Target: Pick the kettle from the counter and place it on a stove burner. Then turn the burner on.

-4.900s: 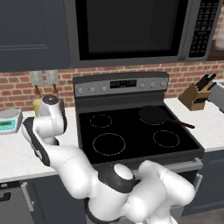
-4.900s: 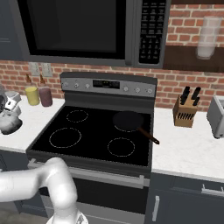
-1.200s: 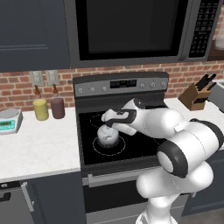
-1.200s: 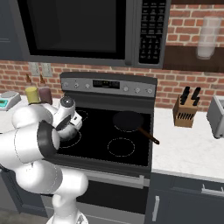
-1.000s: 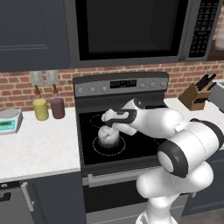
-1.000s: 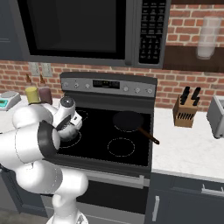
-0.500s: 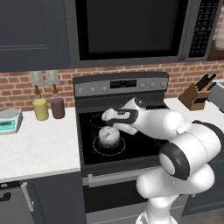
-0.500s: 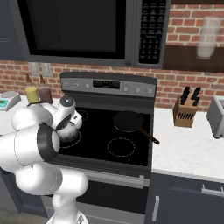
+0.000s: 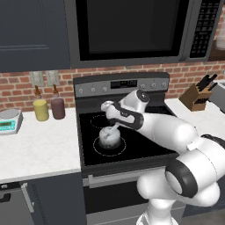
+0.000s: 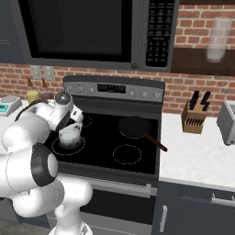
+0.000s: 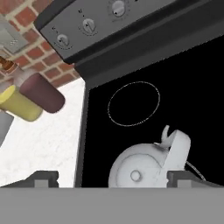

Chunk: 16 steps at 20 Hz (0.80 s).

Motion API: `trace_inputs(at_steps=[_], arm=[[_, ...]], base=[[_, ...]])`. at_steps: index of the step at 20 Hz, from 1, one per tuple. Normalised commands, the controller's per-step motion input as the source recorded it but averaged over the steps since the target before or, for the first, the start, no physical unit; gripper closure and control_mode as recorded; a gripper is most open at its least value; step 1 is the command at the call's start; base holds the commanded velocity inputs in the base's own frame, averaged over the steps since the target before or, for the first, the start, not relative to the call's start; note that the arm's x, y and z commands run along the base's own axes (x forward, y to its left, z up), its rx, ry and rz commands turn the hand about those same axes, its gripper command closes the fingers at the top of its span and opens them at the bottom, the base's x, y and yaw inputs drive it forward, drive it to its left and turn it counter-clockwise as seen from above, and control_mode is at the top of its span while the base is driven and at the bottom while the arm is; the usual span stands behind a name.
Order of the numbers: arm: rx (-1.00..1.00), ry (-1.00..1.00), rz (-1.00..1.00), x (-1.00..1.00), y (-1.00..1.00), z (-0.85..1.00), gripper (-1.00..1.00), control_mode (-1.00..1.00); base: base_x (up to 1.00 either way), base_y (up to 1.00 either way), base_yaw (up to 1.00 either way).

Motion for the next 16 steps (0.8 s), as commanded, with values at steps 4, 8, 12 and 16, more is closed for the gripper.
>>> trace_inputs(at_steps=[4,8,12,16], arm=[[-0.22,-0.11,0.03,0.03,0.47,0.79,-1.0,-1.0],[-0.28,0.01,0.0,0.19,0.49,0.46,-1.0,-1.0],[-0.19,0.04,0.02,0.26,0.24,0.31,-1.0,-1.0],[-0.12,0.07,0.01,0.63,0.34,0.25,-1.0,-1.0]], base=[[0.0,0.0,0.0],[0.0,0.0,0.0],[0.0,0.0,0.0],[0.0,0.0,0.0]])
